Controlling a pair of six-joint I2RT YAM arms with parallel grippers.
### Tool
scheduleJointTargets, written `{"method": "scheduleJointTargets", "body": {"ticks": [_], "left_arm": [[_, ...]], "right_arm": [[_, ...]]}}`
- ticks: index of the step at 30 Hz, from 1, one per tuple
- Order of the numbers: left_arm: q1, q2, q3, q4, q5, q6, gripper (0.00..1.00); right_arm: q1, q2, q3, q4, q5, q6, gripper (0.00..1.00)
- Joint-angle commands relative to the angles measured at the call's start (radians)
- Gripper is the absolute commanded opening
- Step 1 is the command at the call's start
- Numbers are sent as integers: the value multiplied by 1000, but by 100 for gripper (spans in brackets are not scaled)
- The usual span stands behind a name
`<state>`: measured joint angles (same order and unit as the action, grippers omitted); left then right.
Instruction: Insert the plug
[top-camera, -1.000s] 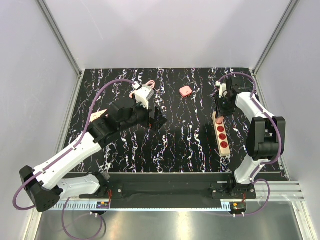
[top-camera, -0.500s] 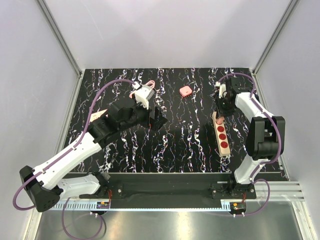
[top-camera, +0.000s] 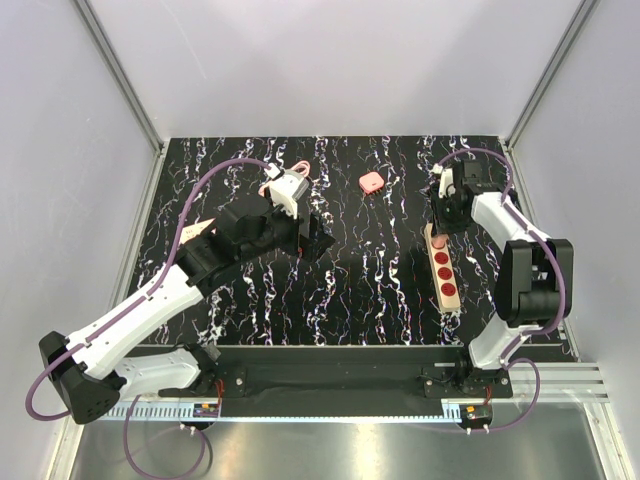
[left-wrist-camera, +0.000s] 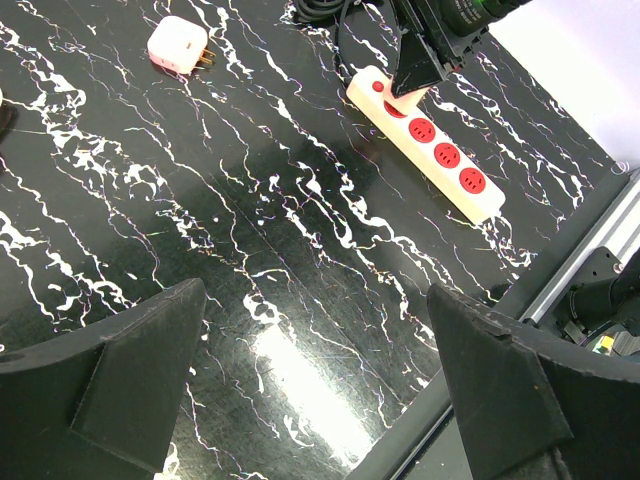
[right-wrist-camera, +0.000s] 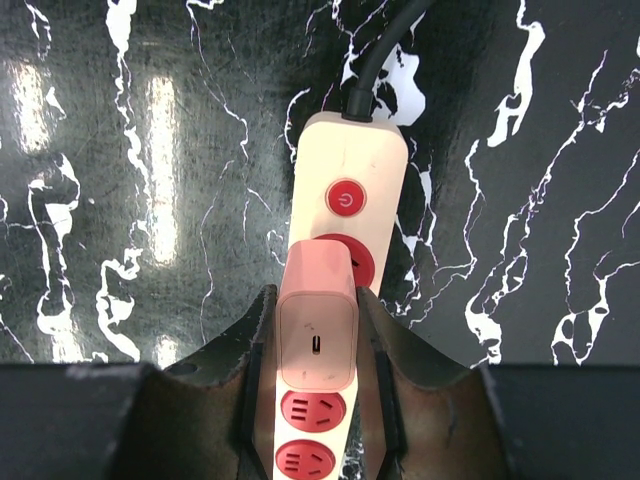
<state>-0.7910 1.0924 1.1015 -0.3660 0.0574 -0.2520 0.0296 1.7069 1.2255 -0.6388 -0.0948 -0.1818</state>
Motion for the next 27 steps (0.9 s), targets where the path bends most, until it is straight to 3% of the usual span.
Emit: {"method": "scheduleJointTargets", "body": {"ticks": [1, 16, 27], "left_arm": [[1, -25, -3, 45, 9, 7, 99], [1, -14, -5, 45, 22, 2, 99], [1, -20, -6, 48, 16, 3, 99]], "right_arm": [[-5, 59, -95, -13, 49, 2, 0], [-5, 46, -185, 31, 106, 39, 0], [-2, 155, -159, -4, 121, 27, 0]]}}
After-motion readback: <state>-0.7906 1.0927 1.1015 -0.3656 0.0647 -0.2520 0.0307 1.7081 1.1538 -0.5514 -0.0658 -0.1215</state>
